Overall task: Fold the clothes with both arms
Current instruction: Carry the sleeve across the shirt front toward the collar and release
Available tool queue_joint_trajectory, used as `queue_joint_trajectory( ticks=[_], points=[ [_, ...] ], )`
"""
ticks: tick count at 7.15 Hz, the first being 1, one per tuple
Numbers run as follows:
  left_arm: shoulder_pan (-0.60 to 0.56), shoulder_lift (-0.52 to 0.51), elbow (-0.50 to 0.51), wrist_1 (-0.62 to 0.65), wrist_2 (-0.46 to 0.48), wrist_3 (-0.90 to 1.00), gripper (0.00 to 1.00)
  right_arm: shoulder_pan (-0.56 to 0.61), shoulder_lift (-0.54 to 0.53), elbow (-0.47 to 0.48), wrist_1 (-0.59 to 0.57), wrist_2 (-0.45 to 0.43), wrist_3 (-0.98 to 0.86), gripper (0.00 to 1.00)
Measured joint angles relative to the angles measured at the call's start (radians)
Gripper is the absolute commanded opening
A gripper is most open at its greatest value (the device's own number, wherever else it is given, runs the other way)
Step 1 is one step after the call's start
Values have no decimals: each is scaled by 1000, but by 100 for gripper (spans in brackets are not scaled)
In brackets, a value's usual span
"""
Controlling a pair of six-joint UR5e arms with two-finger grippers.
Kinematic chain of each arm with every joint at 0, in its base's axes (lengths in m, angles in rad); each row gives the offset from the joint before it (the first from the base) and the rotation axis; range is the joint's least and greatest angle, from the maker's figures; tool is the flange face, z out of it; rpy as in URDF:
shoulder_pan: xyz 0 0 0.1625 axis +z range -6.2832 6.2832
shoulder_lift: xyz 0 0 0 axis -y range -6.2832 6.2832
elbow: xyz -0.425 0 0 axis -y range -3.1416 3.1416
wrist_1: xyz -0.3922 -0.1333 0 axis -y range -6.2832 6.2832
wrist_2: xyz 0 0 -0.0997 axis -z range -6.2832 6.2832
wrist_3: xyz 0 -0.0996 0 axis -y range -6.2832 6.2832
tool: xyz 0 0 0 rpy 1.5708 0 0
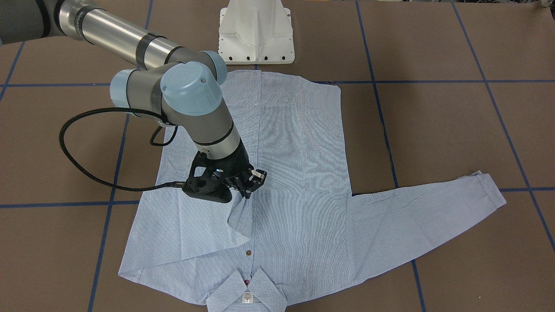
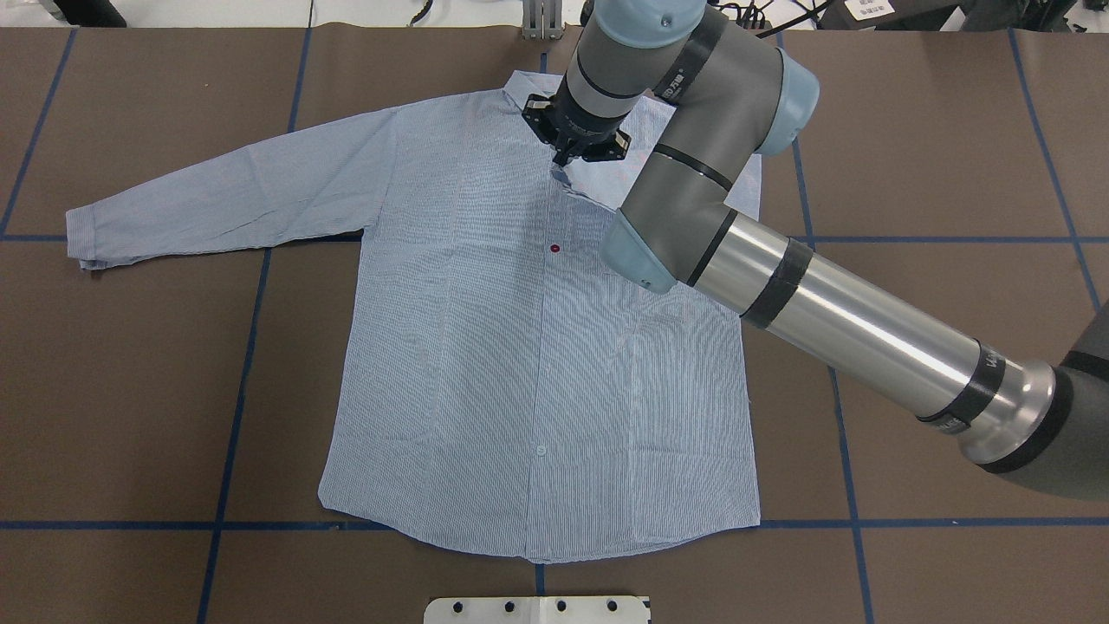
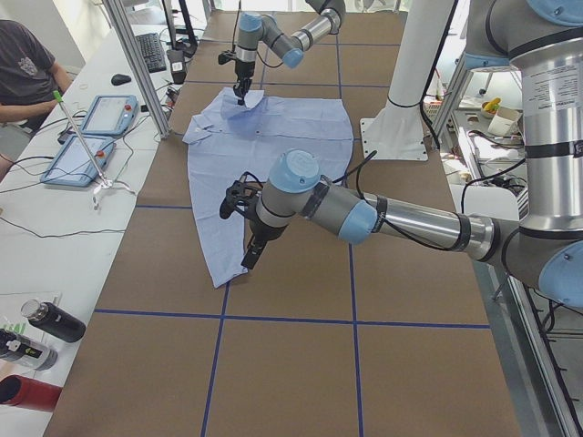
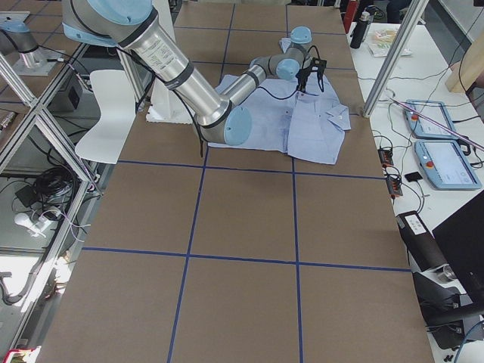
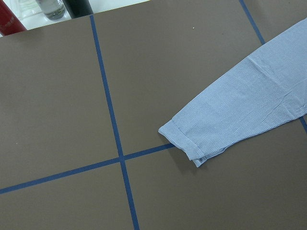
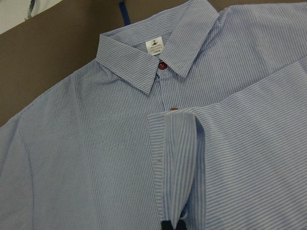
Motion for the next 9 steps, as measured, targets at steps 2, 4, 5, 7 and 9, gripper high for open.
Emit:
queue_joint_trajectory(
  ticks=[2,4,5,7,9],
  points=[
    [3,-1,-3,-3,0,1,100,-19,27,-41,24,-24,1,79],
    [33,-24,7,-5,0,-45,100,-29,33,-52,32,-34,2,96],
    [91,-70,21,-5,3,-135,100,-32,35,-52,32,-37,5,98],
    [198,-197,120,-15,7,-255,100,-24,30,-35,31,-33,77,98],
    [289,-327,278,-76,24,-384,100,50,-83,47,24,58,106,99]
  ],
)
